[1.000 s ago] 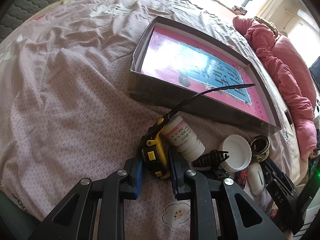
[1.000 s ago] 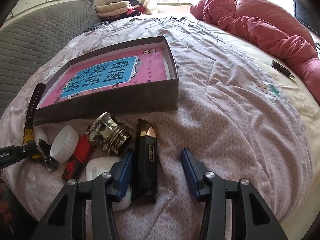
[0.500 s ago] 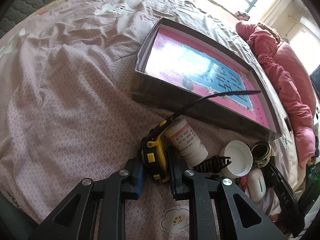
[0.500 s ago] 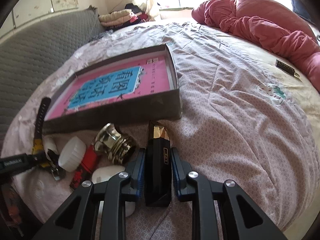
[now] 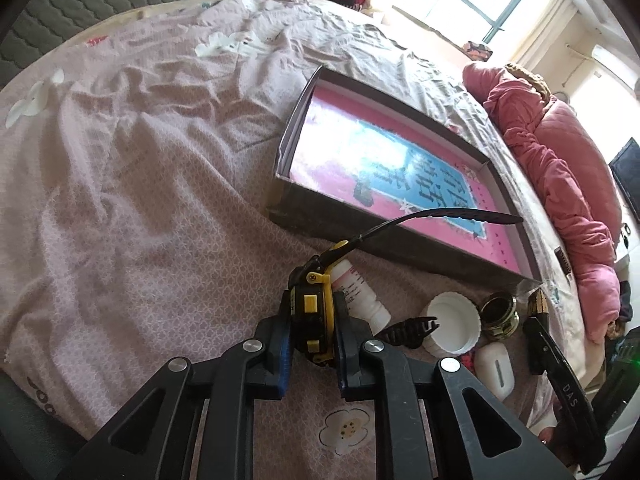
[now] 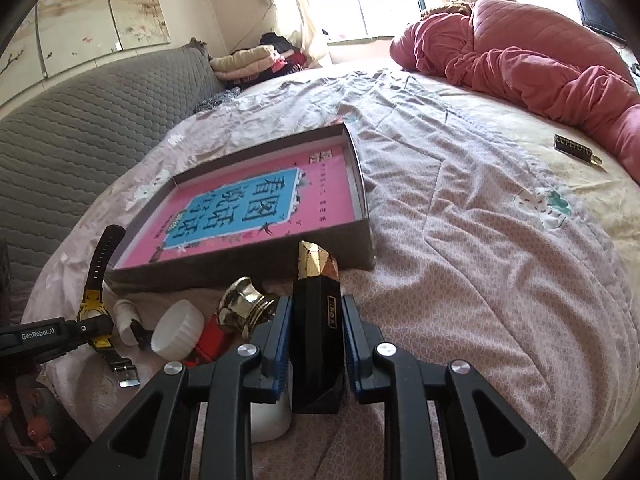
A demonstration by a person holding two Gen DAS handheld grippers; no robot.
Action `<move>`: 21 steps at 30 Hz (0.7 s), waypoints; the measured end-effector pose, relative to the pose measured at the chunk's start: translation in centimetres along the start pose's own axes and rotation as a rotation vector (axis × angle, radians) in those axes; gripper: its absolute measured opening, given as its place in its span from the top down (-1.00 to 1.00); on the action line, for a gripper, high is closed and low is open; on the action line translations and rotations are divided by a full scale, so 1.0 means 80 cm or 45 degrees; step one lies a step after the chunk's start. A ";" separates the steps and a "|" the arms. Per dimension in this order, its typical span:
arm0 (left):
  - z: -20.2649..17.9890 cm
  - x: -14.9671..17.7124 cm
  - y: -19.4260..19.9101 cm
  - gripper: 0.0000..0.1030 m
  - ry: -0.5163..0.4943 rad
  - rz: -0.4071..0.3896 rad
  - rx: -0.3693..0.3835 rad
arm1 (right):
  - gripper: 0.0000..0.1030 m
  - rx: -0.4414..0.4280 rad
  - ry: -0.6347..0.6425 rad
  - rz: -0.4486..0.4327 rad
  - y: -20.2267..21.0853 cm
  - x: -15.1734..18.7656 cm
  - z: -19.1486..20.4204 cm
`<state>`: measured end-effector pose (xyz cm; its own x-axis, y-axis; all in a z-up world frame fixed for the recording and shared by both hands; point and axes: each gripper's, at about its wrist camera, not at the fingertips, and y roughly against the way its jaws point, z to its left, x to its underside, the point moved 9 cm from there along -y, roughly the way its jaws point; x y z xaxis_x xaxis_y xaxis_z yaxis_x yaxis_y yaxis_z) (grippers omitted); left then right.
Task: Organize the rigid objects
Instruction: 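Lift the watch with the left tool while the right tool carries the lipstick over the box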
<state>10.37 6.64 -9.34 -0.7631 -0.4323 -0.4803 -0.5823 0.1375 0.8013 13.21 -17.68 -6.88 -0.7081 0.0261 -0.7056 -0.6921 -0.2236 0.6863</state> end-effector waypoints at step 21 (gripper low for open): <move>-0.010 -0.004 0.034 0.67 -0.026 -0.038 0.026 | 0.54 -0.017 -0.034 0.019 0.019 0.011 0.000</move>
<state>9.23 6.45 -6.76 -0.7508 -0.4181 -0.5114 -0.6103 0.1428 0.7792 11.55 -18.02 -6.44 -0.7218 0.0488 -0.6904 -0.6798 -0.2370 0.6940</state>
